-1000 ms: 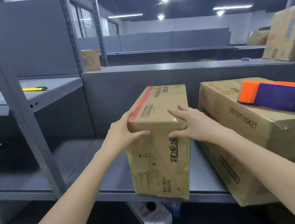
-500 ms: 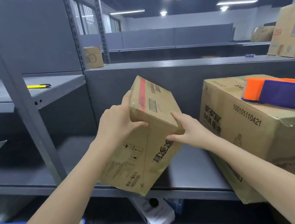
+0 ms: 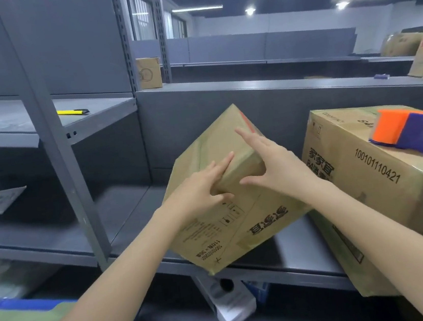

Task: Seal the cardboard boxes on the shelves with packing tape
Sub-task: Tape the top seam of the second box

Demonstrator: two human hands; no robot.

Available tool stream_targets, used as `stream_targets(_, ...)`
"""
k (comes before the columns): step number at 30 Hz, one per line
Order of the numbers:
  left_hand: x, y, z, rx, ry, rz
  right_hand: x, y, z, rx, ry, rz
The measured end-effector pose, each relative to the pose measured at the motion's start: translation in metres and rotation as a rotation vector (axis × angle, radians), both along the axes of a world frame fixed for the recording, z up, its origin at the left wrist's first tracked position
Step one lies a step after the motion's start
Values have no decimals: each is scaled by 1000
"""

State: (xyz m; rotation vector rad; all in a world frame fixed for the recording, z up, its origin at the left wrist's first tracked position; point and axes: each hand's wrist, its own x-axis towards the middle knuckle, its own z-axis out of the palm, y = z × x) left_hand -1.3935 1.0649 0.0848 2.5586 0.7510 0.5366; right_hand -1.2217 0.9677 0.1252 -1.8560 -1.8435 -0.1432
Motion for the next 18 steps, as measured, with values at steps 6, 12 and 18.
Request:
stream_targets(6, 4, 12, -26, -10, 358, 179, 33, -13, -30, -203, 54, -177)
stream_targets(12, 22, 0, -35, 299, 488, 148, 48, -32, -82, -296, 201, -251)
stream_targets(18, 27, 2, -36, 147, 520, 155, 51, -36, -93, -365, 165, -259)
